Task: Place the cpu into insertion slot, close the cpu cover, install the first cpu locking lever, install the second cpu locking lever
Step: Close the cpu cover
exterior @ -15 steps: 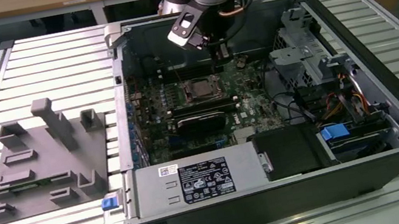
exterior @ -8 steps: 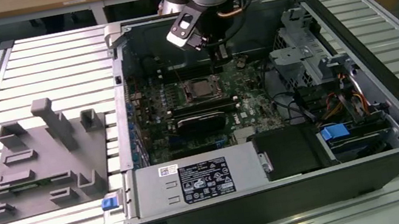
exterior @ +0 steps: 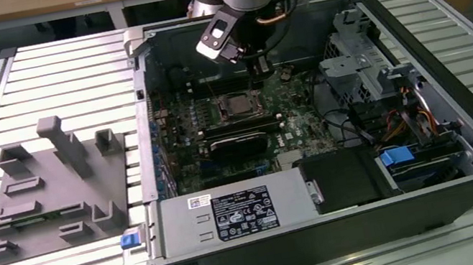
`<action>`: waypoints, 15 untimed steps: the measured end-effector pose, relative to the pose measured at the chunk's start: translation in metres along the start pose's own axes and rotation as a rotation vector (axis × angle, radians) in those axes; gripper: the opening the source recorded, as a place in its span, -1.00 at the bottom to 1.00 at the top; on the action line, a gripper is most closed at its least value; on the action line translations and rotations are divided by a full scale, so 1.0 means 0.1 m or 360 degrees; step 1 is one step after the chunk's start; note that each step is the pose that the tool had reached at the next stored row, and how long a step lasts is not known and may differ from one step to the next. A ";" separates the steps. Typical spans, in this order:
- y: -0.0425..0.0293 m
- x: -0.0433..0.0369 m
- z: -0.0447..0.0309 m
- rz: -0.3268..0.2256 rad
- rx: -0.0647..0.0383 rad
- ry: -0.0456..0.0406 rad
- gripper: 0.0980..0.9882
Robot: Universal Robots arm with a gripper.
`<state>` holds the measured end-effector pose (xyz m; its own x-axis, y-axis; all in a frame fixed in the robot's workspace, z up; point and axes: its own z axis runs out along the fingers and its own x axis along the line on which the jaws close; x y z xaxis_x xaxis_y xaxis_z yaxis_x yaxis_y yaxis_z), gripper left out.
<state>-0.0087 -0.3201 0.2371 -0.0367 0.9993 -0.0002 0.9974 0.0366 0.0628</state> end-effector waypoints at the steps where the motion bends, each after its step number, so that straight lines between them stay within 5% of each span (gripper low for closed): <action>1: -0.008 0.000 0.001 0.0000 0.0000 0.0000 -0.98; 15: -0.044 0.000 0.019 0.0000 0.0000 0.0000 -0.98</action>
<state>-0.0129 -0.3203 0.2349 -0.0367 0.9993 -0.0001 0.9973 0.0367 0.0628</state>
